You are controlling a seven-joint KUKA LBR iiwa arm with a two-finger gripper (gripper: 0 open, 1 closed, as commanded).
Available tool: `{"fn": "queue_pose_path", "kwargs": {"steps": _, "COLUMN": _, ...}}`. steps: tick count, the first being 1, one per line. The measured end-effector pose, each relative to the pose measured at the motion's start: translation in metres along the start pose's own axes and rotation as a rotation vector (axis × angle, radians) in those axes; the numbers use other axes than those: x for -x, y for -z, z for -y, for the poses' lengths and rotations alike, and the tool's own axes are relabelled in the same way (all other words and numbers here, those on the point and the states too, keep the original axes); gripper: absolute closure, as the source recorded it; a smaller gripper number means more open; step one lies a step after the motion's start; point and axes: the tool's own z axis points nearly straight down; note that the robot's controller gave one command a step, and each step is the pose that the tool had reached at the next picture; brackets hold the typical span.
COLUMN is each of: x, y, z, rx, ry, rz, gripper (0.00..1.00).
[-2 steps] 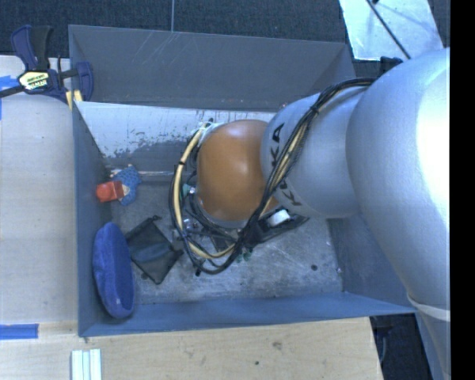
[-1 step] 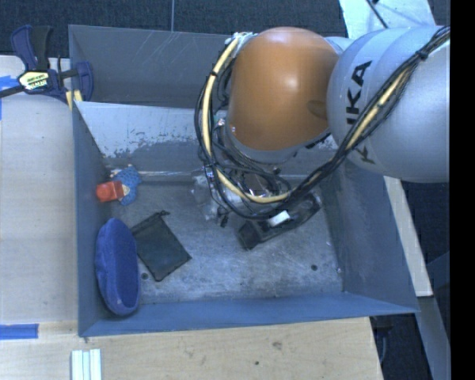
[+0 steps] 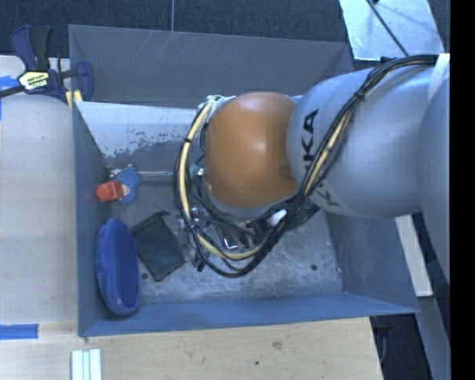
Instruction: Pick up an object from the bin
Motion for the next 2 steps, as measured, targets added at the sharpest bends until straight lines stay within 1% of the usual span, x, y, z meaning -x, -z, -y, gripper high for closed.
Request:
{"fn": "queue_pose_path", "kwargs": {"steps": 1, "x": 0.008, "y": 0.023, "z": 0.009, "rx": 0.000, "ry": -0.013, "rz": 0.010, "gripper": 1.00}}
{"fn": "queue_pose_path", "kwargs": {"steps": 2, "x": 0.010, "y": -0.032, "z": 0.032, "rx": -0.002, "ry": -0.293, "rz": 0.002, "gripper": 1.00}}
